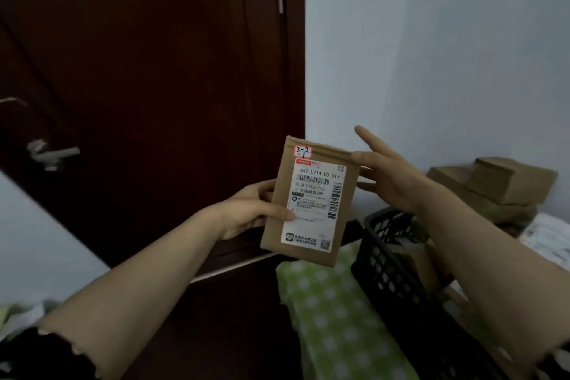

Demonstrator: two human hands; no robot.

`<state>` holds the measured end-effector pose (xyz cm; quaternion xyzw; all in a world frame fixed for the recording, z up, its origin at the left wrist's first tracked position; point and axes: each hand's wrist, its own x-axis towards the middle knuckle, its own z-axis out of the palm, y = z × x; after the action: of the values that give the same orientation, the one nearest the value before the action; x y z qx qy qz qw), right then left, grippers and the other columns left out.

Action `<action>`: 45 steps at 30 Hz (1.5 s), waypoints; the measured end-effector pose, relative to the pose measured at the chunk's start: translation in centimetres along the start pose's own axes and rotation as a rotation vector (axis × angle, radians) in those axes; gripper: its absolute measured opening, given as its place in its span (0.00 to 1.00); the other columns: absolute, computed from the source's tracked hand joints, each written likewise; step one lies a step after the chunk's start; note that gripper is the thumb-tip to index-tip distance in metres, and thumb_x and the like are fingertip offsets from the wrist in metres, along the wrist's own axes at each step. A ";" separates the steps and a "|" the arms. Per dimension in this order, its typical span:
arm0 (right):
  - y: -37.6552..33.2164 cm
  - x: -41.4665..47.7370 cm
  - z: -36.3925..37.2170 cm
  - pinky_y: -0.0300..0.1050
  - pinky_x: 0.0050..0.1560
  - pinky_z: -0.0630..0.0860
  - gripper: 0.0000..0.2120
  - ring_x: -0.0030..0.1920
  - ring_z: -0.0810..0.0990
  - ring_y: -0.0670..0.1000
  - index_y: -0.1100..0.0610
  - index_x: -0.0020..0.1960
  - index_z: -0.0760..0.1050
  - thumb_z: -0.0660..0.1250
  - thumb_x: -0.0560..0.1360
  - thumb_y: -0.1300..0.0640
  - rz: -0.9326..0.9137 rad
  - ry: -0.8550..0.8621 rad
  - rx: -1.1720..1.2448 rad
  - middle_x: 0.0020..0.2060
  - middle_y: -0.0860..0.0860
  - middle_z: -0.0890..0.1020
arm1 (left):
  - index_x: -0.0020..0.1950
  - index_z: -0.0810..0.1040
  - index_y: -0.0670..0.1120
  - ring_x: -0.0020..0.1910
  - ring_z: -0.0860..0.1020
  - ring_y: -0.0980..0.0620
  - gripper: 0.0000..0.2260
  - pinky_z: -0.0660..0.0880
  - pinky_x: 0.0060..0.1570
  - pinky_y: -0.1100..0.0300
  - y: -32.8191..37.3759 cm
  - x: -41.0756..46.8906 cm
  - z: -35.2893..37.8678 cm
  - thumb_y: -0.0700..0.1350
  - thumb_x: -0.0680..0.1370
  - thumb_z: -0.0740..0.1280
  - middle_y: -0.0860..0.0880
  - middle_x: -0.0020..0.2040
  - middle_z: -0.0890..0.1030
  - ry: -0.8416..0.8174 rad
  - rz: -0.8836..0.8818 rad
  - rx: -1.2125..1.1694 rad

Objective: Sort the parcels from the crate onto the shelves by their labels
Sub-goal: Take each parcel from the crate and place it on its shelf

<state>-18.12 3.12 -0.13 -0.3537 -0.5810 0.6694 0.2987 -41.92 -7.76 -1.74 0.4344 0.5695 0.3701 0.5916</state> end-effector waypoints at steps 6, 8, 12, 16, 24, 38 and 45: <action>2.0 2.0 11.7 0.53 0.55 0.77 0.31 0.60 0.77 0.55 0.42 0.64 0.73 0.75 0.61 0.52 0.069 -0.149 -0.066 0.56 0.53 0.81 | 0.65 0.73 0.45 0.56 0.81 0.48 0.26 0.79 0.54 0.54 -5.6 -9.4 -6.7 0.35 0.68 0.72 0.45 0.58 0.82 0.149 -0.052 -0.068; 2.4 2.3 16.5 0.51 0.50 0.78 0.33 0.59 0.77 0.56 0.41 0.62 0.73 0.76 0.58 0.51 0.078 -0.218 -0.046 0.59 0.54 0.79 | 0.64 0.74 0.46 0.56 0.81 0.49 0.24 0.77 0.55 0.53 -7.2 -13.2 -9.0 0.41 0.69 0.74 0.47 0.57 0.82 0.226 -0.052 -0.118; 3.4 2.1 28.3 0.50 0.49 0.78 0.38 0.62 0.75 0.55 0.43 0.66 0.71 0.77 0.56 0.47 0.100 -0.367 -0.102 0.62 0.53 0.76 | 0.60 0.76 0.49 0.54 0.82 0.50 0.21 0.76 0.54 0.54 -10.8 -22.5 -14.2 0.50 0.69 0.74 0.48 0.54 0.84 0.431 -0.052 -0.159; 5.2 0.1 42.0 0.46 0.49 0.77 0.35 0.60 0.77 0.51 0.54 0.71 0.68 0.73 0.65 0.52 0.165 -0.538 -0.140 0.60 0.52 0.78 | 0.59 0.77 0.47 0.56 0.81 0.48 0.23 0.72 0.61 0.49 -16.2 -33.9 -19.2 0.52 0.66 0.73 0.48 0.54 0.84 0.615 -0.081 -0.241; 9.4 -6.5 65.3 0.48 0.54 0.76 0.37 0.54 0.80 0.51 0.49 0.70 0.68 0.75 0.63 0.60 0.181 -0.931 -0.301 0.53 0.52 0.80 | 0.66 0.74 0.49 0.56 0.81 0.46 0.25 0.74 0.60 0.49 -25.9 -54.8 -24.1 0.45 0.69 0.74 0.46 0.56 0.82 0.945 -0.024 -0.392; 19.2 -24.6 94.2 0.52 0.66 0.69 0.64 0.66 0.67 0.52 0.53 0.76 0.52 0.83 0.48 0.47 -0.151 -1.543 -0.716 0.69 0.51 0.65 | 0.49 0.82 0.48 0.53 0.78 0.52 0.14 0.74 0.57 0.54 -37.0 -77.6 -19.3 0.41 0.78 0.56 0.49 0.50 0.83 1.982 -0.059 -0.579; 23.2 -36.9 102.0 0.49 0.65 0.66 0.53 0.67 0.65 0.52 0.53 0.73 0.58 0.83 0.55 0.55 -0.419 -1.715 -0.807 0.67 0.51 0.62 | 0.45 0.81 0.42 0.48 0.78 0.50 0.11 0.74 0.52 0.55 -42.3 -86.0 -13.8 0.40 0.74 0.58 0.46 0.45 0.82 2.246 -0.101 -0.687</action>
<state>-80.51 -87.99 -10.77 0.2893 -0.8387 0.3834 -0.2568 -64.76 -101.47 -10.63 -0.3413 0.6583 0.6556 -0.1425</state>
